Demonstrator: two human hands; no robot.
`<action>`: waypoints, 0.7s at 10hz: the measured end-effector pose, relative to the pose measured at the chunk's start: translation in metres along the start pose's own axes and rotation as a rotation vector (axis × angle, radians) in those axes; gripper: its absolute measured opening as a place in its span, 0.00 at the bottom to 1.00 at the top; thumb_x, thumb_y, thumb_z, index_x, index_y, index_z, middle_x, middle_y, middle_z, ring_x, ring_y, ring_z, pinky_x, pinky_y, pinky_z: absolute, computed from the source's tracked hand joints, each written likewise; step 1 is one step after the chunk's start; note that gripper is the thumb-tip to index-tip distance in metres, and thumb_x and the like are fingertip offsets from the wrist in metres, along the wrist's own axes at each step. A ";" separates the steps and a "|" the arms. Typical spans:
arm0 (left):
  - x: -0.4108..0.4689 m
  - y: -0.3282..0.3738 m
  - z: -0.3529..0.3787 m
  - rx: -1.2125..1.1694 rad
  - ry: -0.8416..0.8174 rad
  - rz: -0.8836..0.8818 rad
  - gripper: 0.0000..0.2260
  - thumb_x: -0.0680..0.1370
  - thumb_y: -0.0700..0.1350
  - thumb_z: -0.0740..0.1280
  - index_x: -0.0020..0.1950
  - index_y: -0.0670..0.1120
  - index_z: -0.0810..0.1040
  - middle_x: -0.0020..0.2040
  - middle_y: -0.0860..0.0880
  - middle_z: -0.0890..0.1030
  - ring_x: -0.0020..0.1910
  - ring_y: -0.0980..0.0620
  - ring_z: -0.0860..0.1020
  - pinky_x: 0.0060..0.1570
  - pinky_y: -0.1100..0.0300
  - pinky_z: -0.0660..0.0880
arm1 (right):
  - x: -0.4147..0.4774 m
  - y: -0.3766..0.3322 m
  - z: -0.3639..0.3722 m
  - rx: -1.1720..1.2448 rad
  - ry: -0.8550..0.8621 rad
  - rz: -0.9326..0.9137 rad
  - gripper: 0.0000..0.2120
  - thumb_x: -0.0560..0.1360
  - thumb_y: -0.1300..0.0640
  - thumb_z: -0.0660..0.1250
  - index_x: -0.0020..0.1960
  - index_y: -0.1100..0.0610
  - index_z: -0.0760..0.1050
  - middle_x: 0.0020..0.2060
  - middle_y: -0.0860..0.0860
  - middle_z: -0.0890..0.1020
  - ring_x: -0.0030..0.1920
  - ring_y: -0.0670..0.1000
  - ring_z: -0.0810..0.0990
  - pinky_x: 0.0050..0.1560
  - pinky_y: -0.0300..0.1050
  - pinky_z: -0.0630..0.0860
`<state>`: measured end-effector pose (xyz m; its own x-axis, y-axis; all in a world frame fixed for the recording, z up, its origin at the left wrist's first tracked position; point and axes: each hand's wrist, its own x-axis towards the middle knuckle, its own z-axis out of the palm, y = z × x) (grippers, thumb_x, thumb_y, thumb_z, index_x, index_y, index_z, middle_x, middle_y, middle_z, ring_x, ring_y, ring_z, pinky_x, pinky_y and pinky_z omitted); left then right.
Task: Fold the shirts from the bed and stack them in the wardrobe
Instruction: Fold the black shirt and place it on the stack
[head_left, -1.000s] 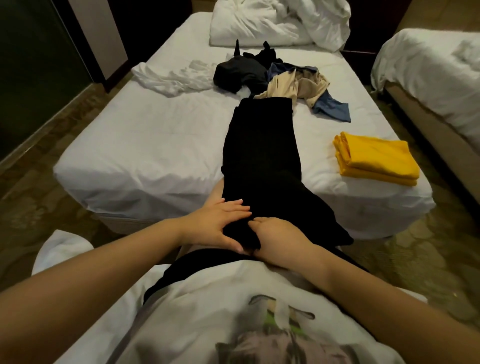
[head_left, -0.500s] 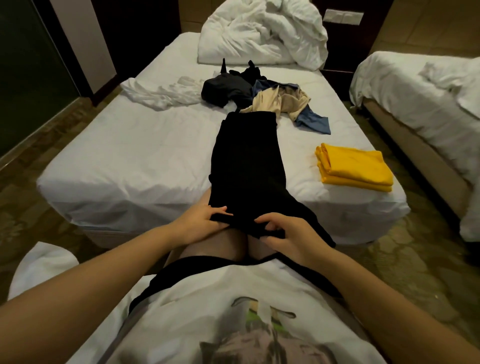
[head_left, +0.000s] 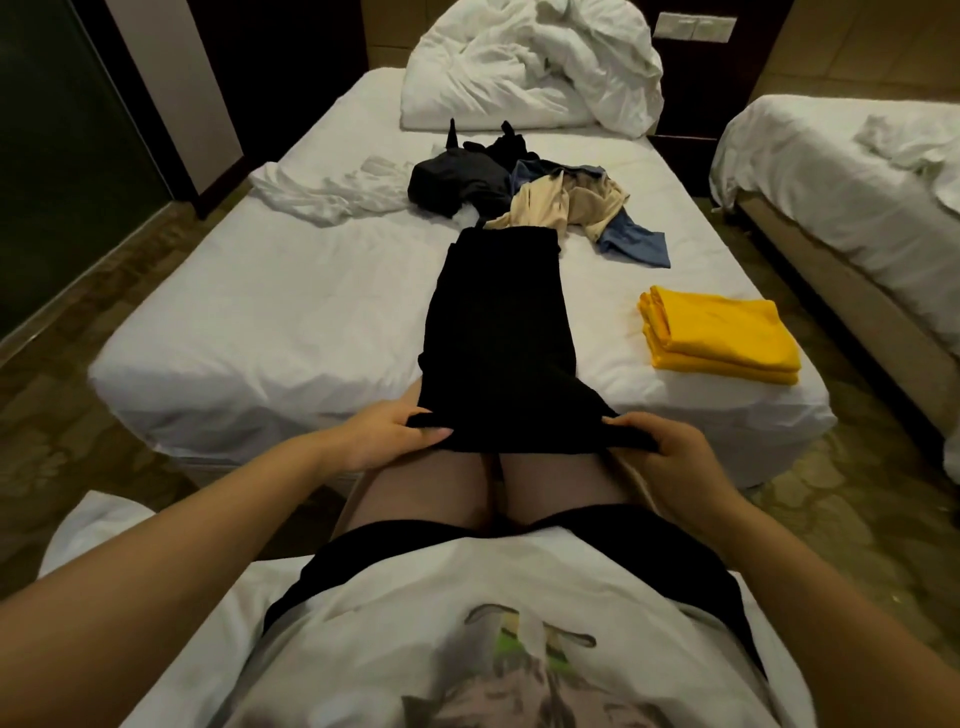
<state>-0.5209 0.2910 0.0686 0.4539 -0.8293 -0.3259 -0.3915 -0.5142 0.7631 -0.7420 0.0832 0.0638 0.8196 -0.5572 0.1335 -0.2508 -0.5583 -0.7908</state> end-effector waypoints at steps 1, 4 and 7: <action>-0.004 -0.005 -0.011 -0.121 -0.054 0.025 0.24 0.69 0.64 0.69 0.58 0.50 0.78 0.56 0.44 0.80 0.52 0.56 0.75 0.52 0.65 0.69 | 0.009 -0.010 -0.005 0.166 -0.107 0.003 0.24 0.73 0.70 0.66 0.37 0.40 0.82 0.35 0.39 0.82 0.40 0.37 0.79 0.45 0.31 0.74; -0.007 0.015 -0.026 -0.306 -0.023 0.113 0.15 0.69 0.48 0.65 0.52 0.42 0.80 0.44 0.52 0.83 0.46 0.60 0.80 0.49 0.70 0.73 | 0.013 -0.034 -0.015 0.439 -0.071 -0.098 0.28 0.73 0.77 0.60 0.42 0.44 0.82 0.33 0.43 0.82 0.34 0.39 0.78 0.34 0.29 0.72; -0.011 -0.003 -0.023 -0.130 -0.141 0.072 0.32 0.56 0.73 0.71 0.45 0.48 0.84 0.43 0.47 0.83 0.47 0.44 0.80 0.55 0.47 0.74 | 0.012 -0.032 -0.047 0.048 -0.395 -0.179 0.22 0.57 0.30 0.70 0.43 0.42 0.78 0.40 0.59 0.81 0.40 0.55 0.79 0.42 0.50 0.74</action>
<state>-0.5062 0.3067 0.0830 0.3086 -0.8898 -0.3363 -0.3082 -0.4280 0.8496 -0.7485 0.0661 0.1186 0.9845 -0.1710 0.0391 -0.0705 -0.5899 -0.8044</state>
